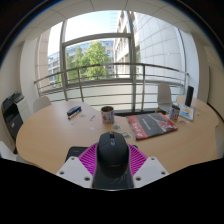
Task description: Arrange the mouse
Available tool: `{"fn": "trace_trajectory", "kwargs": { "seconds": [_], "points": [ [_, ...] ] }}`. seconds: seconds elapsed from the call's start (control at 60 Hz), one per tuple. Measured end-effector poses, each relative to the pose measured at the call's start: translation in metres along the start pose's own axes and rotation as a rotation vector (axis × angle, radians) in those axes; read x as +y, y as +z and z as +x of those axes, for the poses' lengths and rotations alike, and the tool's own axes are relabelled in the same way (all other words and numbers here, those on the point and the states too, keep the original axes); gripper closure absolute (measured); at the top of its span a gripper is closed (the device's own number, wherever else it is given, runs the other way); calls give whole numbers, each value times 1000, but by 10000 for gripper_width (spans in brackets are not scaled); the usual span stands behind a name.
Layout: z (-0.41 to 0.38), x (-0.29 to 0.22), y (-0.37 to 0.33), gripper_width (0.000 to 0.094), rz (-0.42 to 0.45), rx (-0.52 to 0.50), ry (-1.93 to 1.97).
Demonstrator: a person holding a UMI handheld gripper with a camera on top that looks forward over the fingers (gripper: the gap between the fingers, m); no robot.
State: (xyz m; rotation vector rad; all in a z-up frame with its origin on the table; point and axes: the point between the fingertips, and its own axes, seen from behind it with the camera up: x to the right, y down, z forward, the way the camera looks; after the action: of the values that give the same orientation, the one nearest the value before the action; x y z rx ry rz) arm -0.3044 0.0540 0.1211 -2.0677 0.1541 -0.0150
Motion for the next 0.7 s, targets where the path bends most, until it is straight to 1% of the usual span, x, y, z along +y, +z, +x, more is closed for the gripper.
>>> {"fn": "trace_trajectory", "kwargs": {
  "seconds": [0.083, 0.1, 0.167, 0.267, 0.317, 0.333, 0.383, 0.433, 0.5, 0.55, 0.7],
  "points": [
    [-19, 70, 34, 546, -139, -6, -40],
    [-26, 87, 39, 542, -148, -7, -41],
    [-36, 104, 46, 504, -176, -10, -49],
    [-40, 125, 53, 417, -215, 1, -64],
    [-41, 126, 51, 341, -224, 8, -60],
    [-41, 125, 49, 291, -222, 10, -60],
    [-43, 117, 41, 86, -212, 10, -65],
    [-42, 102, 29, 110, -195, 18, -76],
    [-43, 84, 5, 80, -163, 29, -96],
    [-47, 69, -17, 86, -149, 31, -102],
    [-55, 45, -84, 92, -118, 31, -93]
  ]
}}
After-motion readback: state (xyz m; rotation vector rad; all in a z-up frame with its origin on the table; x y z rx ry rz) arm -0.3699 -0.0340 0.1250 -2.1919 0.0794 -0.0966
